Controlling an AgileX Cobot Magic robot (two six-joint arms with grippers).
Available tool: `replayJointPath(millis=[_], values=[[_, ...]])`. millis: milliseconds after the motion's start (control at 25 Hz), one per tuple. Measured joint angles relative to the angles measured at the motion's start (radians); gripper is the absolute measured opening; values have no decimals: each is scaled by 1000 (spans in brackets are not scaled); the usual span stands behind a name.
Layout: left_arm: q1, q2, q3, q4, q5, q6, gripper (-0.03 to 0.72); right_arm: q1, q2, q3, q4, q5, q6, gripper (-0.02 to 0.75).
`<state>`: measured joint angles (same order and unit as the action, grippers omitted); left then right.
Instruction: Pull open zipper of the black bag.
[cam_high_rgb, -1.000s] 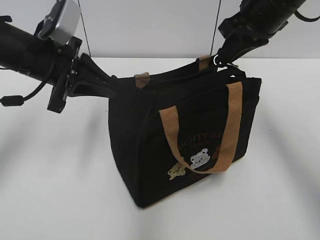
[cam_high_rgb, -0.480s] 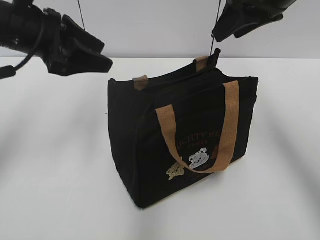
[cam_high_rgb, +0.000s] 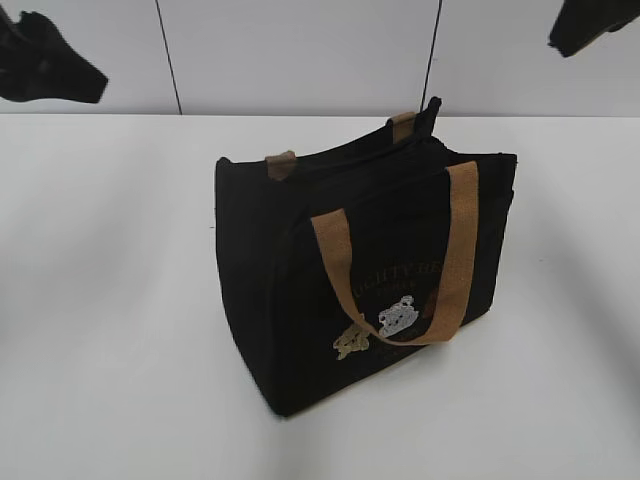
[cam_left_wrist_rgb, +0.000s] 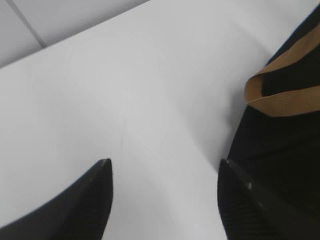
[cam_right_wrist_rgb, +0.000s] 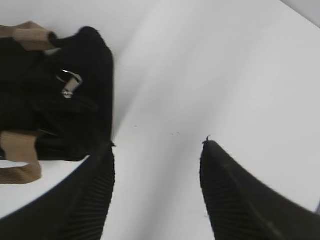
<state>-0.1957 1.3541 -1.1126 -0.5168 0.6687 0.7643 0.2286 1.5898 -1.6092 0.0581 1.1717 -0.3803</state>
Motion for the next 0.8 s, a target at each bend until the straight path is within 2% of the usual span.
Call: replayJointPath(millis=[200,320,400,480,800], values=[[0,-90,0,387,163,-529,489,0,-77,0,-142,35,117,419],[1,-133,0,543,312,-710,489,0,-137,1,-156,38,154,419],[3,-166,0,613,393,-764,489,-1,-188,24,-145,38,162,419],[4,-218,5,630,435,-787,489,-1,-259,69,-118,33,163,419],[4,-574,190,574,425,-821,489,-1,-599,441,-70,-73,156,419]])
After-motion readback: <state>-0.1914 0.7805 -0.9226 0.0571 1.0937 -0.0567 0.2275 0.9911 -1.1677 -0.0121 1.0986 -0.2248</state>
